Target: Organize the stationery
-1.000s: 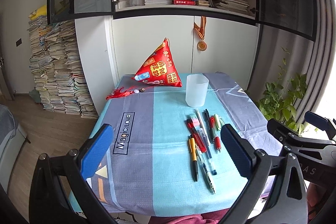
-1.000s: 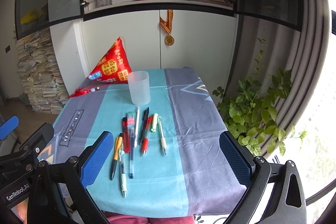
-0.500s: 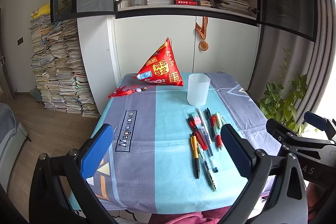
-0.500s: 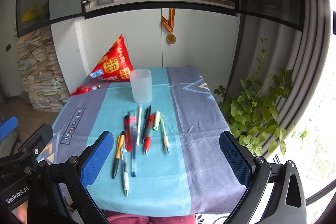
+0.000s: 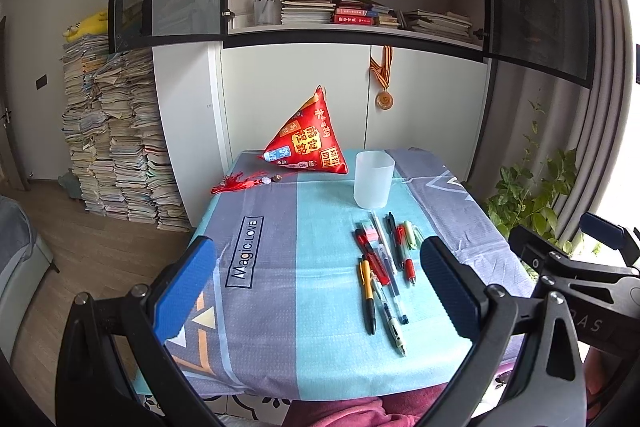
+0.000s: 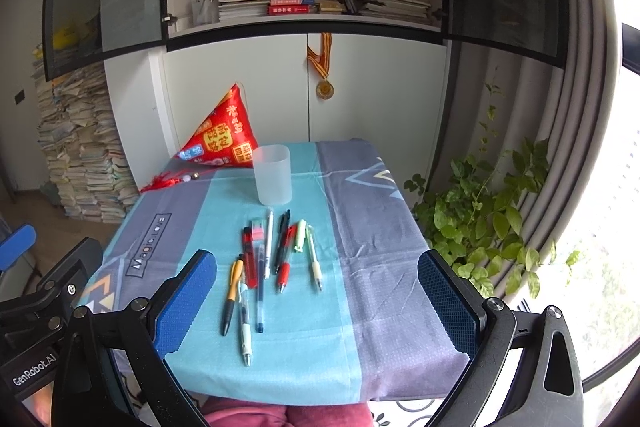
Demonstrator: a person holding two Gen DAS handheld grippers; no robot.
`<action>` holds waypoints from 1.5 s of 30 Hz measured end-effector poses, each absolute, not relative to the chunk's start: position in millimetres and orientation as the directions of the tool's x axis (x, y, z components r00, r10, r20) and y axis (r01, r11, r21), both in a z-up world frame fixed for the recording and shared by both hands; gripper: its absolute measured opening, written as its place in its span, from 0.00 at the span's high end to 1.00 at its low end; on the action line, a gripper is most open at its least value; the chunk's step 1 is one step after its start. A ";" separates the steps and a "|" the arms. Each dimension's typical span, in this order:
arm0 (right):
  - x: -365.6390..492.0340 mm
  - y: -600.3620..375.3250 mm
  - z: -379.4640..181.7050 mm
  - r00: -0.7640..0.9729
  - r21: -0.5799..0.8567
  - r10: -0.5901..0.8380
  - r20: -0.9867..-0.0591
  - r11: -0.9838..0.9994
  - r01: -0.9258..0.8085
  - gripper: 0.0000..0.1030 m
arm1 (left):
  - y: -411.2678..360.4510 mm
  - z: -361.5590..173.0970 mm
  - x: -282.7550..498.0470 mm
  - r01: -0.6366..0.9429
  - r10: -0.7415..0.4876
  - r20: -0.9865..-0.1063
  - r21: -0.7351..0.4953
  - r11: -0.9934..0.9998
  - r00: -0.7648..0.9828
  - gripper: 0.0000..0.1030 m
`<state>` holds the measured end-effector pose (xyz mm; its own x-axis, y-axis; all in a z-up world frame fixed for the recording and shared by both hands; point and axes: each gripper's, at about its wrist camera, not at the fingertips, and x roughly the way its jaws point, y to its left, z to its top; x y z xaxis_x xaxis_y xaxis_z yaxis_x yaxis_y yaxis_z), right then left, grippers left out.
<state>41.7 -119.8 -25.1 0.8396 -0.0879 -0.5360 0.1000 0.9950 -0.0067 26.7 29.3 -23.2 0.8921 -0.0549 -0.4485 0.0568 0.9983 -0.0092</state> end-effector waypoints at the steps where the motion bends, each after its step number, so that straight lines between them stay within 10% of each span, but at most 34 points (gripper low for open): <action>1: 39.5 -119.8 -24.6 0.841 -0.007 -0.089 -0.533 0.995 0.101 0.02 | 29.6 -22.9 25.3 0.058 -0.055 -0.446 -0.009 0.998 0.893 0.01; 38: 85.2 -128.5 -53.8 0.774 0.010 -0.078 -0.628 0.994 0.109 0.02 | 35.6 -67.1 78.6 0.066 -0.053 -0.580 0.002 0.998 0.813 0.02; 45: 121.1 -142.5 -87.2 0.725 0.032 -0.041 -0.687 0.996 0.087 0.09 | 18.8 -128.0 126.0 0.158 -0.129 -0.756 -0.035 0.987 0.642 0.26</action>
<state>121.1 -142.5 -87.2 0.7253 -0.0411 -0.6872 0.0870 0.9957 0.0323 126.0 18.8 -128.0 0.6420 -0.1293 -0.7558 0.1578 0.9869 -0.0348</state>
